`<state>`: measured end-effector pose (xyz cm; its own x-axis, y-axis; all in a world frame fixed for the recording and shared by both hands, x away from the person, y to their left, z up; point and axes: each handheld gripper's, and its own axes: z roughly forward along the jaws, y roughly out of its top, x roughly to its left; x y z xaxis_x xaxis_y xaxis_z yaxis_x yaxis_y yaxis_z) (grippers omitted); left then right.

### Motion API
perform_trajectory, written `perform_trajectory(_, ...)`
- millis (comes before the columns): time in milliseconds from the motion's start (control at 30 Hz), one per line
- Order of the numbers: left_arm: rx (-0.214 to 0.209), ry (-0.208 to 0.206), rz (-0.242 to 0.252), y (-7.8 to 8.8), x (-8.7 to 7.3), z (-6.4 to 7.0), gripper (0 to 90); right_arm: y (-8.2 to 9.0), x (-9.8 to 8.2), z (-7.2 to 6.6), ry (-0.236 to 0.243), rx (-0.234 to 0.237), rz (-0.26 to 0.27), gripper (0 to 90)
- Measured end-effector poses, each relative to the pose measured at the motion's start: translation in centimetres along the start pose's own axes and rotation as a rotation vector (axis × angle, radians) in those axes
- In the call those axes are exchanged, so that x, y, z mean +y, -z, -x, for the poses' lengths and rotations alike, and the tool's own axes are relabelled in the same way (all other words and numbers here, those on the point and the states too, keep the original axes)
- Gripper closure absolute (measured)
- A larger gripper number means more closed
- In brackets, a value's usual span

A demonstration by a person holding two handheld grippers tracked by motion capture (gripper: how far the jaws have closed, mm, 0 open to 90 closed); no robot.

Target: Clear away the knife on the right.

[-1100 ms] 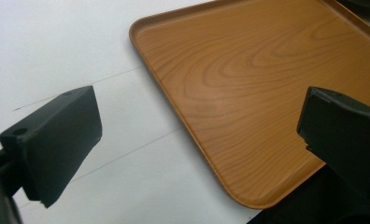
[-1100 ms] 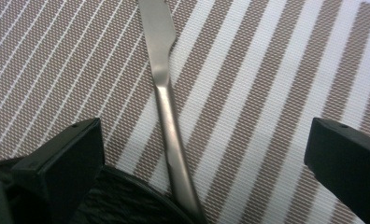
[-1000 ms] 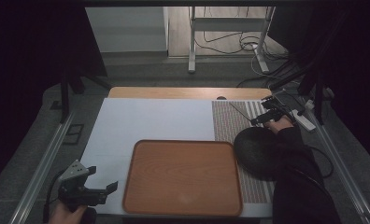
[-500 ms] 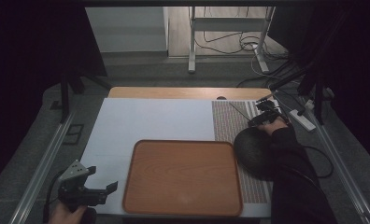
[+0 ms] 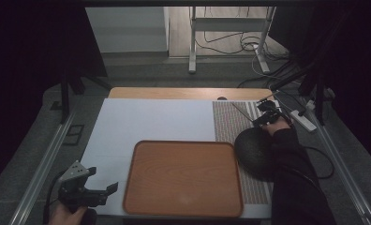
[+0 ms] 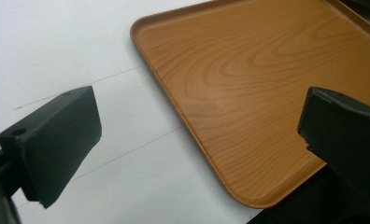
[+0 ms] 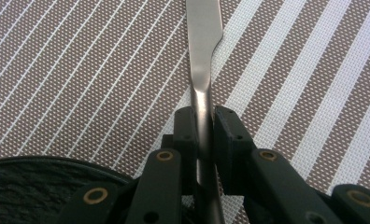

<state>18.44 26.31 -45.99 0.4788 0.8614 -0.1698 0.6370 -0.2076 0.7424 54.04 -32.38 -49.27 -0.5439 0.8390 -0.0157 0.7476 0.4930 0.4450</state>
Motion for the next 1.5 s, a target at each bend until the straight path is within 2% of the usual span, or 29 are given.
perform_trajectory(167,0.0,0.0,0.0,0.0,0.0,0.0,0.0,0.0,0.0,-0.1,0.002,-0.005,0.002,80.2)
perform_trajectory(267,-0.001,0.002,0.0,0.0,0.0,0.0,0.0,0.2,-0.1,0.1,0.014,-0.042,0.013,80.3)
perform_trajectory(400,-0.001,0.002,0.0,0.0,0.0,0.0,0.0,0.7,-0.3,0.8,-0.018,-0.043,0.03,80.3)
perform_trajectory(933,0.001,0.002,-0.001,0.0,0.0,0.0,0.0,2.7,-1.1,3.0,-0.093,-0.066,0.083,80.4)
perform_trajectory(1500,0.001,0.001,-0.002,0.0,0.0,0.0,0.0,4.7,-1.7,4.3,-0.138,-0.076,0.133,80.6)
